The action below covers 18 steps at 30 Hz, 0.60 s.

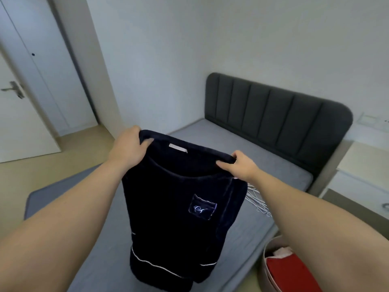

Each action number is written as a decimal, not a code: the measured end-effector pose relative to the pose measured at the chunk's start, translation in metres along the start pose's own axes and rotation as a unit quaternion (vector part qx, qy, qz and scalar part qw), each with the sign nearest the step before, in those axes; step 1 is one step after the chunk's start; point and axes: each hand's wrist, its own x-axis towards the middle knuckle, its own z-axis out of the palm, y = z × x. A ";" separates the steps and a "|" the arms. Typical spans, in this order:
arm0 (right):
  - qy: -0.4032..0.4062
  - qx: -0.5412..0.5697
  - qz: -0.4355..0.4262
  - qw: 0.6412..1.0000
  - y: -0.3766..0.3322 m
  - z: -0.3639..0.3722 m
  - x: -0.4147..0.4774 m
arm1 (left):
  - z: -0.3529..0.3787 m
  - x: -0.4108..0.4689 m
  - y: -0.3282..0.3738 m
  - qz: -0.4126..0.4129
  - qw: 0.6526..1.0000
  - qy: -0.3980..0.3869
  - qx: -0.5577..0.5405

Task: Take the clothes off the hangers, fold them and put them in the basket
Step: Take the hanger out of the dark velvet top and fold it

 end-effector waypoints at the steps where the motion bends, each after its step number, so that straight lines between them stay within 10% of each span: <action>1: -0.034 -0.046 -0.022 0.998 -0.003 -0.002 -0.005 | -0.002 -0.005 -0.008 0.006 1.000 -0.003 0.015; 7: 0.032 -0.375 -0.139 0.916 -0.003 0.000 -0.026 | -0.026 -0.039 -0.039 0.101 0.971 -0.111 0.187; 18: 0.183 -0.054 0.052 0.980 -0.017 -0.022 -0.048 | -0.018 -0.057 -0.059 -0.112 0.990 -0.035 0.074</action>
